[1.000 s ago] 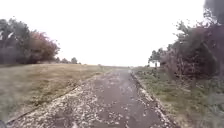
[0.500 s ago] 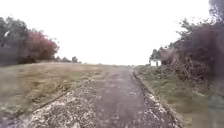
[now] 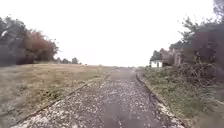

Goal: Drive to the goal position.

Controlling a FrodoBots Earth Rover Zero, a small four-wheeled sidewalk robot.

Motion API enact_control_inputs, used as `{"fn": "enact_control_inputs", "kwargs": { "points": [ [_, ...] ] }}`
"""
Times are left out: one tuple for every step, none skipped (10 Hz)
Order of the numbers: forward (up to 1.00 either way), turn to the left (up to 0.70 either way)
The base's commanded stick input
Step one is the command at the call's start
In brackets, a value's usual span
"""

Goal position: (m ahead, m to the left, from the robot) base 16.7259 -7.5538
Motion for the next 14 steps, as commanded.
{"fn": "enact_control_inputs", "kwargs": {
  "points": [
    [1.0,-0.28],
    [1.0,-0.21],
    [1.0,0.0],
    [1.0,0.0],
    [1.0,0.0],
    [1.0,0.0],
    [1.0,0.0],
    [1.0,0.0],
    [1.0,0.0],
    [1.0,0.0],
    [1.0,0.0],
    [1.0,-0.2],
    [1.0,-0.3],
    [1.0,-0.4]
  ]
}}
